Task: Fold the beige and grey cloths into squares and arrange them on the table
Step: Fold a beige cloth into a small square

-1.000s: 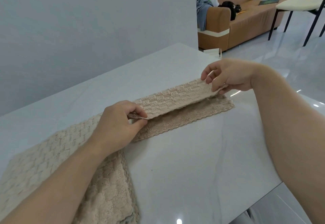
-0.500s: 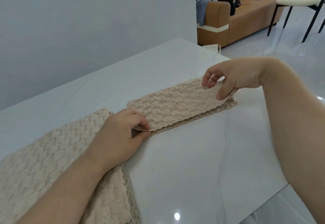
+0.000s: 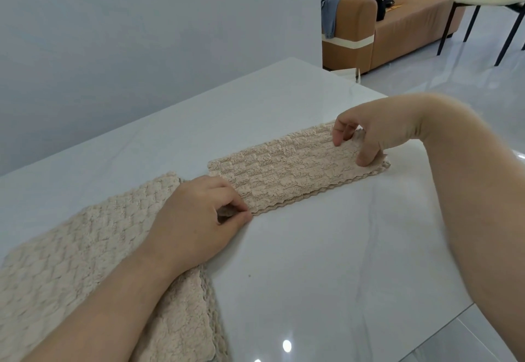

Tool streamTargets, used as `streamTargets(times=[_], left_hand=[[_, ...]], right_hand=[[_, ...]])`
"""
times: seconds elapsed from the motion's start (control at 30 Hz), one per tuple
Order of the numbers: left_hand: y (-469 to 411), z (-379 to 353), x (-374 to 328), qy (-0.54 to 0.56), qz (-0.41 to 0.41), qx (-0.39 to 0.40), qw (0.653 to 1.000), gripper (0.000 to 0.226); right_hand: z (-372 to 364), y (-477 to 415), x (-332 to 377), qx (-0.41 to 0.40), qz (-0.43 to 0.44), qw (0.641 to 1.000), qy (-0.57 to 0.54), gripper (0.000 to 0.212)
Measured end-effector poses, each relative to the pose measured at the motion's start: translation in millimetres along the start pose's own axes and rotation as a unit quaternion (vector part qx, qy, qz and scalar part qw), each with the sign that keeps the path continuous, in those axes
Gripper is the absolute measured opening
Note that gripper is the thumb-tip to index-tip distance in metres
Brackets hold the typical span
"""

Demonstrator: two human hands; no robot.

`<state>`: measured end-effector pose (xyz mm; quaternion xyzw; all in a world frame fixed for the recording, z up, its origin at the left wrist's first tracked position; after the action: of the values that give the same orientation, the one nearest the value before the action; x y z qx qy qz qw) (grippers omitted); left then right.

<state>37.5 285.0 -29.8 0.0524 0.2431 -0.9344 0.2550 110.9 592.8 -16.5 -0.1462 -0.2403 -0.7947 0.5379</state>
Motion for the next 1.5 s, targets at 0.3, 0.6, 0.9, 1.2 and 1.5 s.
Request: streamTargets(times=[0.3,0.6,0.9,1.2,1.5], left_hand=[[-15.6,7.0,-16.5,-0.058,0.031,0.007,0.998,0.025],[-80.5,-49.6,-14.7,-0.059,0.154,0.067,0.984,0.041],[-67.5,-80.5,-7.2,-0.081,0.178,0.123,0.973,0.061],[-60.4,-74.8,3.6,-0.096,0.235,0.15,0.955,0.069],[-57.1,-69.2,14.1,-0.099,0.347,0.168,0.917,0.085]], right_hand=[[2.2,4.1,25.6,-0.117,-0.022,0.976,0.182,0.035],[-58.9,-25.7,77.0,-0.198,0.171,0.952,0.16,0.012],[-88.0,-15.6,49.9,-0.124,0.115,0.968,0.186,0.062],[-73.8,-24.5,26.1,-0.151,0.02,0.976,0.156,0.066],[-55.7,-26.4,-4.3,-0.155,-0.104,0.973,0.136,0.065]])
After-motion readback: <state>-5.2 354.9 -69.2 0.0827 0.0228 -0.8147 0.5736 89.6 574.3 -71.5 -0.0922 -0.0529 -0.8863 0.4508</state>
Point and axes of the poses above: each hand's wrist, its own y-axis away from the middle knuckle, its own z-axis out of the back of the hand, x = y × z, the point moved 4 cm from there along -y, towards the middle knuckle, and after that the axes turned 8 degrees about -x, right-handed, at the moved point
